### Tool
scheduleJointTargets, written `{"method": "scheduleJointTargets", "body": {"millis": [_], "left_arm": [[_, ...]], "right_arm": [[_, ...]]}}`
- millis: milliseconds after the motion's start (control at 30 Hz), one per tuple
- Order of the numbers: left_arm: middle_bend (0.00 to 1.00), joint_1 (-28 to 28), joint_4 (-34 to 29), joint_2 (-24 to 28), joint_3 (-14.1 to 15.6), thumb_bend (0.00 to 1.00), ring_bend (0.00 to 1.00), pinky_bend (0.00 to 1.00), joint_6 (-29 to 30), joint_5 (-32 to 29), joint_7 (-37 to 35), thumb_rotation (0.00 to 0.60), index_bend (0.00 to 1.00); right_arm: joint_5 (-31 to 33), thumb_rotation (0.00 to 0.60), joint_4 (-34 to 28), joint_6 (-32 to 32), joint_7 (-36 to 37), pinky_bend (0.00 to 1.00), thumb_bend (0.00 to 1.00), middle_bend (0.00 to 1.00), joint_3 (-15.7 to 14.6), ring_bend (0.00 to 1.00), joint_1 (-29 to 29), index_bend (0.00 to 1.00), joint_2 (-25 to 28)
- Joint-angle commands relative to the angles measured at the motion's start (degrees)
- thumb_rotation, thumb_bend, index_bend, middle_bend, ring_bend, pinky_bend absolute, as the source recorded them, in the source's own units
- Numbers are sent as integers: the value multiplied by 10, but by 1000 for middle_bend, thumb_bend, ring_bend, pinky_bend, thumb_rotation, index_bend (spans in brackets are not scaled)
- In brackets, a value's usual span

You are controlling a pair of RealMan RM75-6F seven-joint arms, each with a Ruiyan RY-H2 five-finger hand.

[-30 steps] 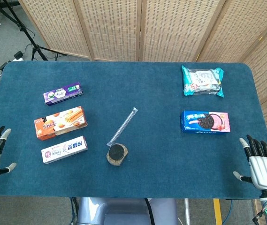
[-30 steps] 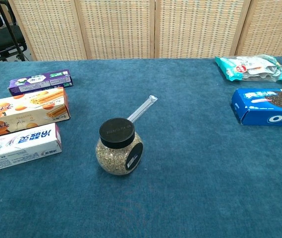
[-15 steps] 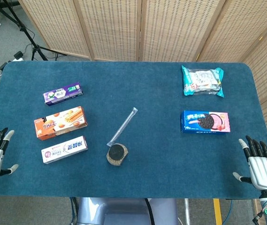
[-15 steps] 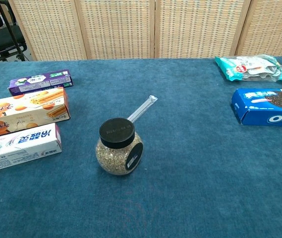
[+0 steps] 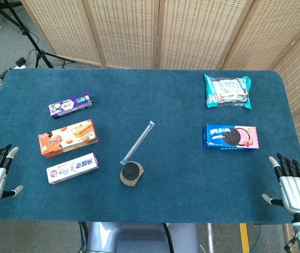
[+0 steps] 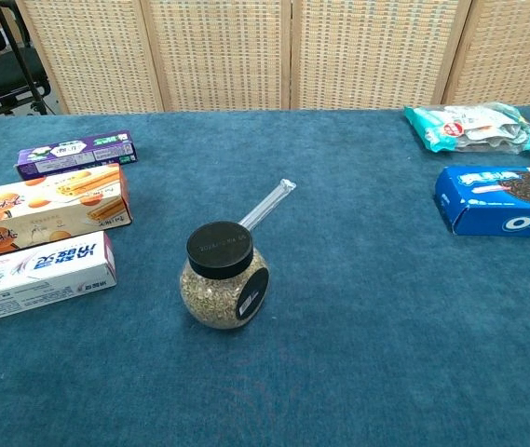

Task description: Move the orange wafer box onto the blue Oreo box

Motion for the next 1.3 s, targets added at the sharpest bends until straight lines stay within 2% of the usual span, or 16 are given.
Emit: {"method": "scheduleJointTargets", "body": {"millis": [33,200,333,500,700,800,1000,1300], "left_arm": [[0,-11,-12,3,-9,131,0,0,-20,-25,14,600,0],[0,-45,-65,31,-36,143,0,0,-85,-101,21,600,0],[0,-101,-103,75,-77,147,0,0,-174,-210,19,600,0],[0,-169,-110,100,-117,149,0,0,-229,-299,40,600,0],[0,-240,-105,121,-139,149,0,0,-328,-407,21,600,0],[0,-283,-80,122,-128,148,0,0,-375,-446,38,600,0],[0,-358,-45,106,-86,147,0,0,-429,-528,67,600,0],[0,-447,14,87,-6,151,0,0,-508,-579,95,600,0]], "right_arm": [[2,600,0,-3,-1,0,0,0,0,0,1,0,0],[3,600,1,-7,-5,0,0,0,-1,0,3,0,-3],[-2,600,0,-9,-10,0,0,0,-5,0,5,0,-5],[-7,600,0,-14,-18,0,0,0,-10,0,7,0,-9],[-14,600,-2,-10,-20,0,0,0,-12,0,7,0,-10],[-14,600,-1,-8,-16,0,0,0,-11,0,6,0,-10],[-11,600,1,-9,-7,0,0,0,-10,0,6,0,-9],[-10,600,2,-10,-3,0,0,0,-9,0,6,0,-9]]}}
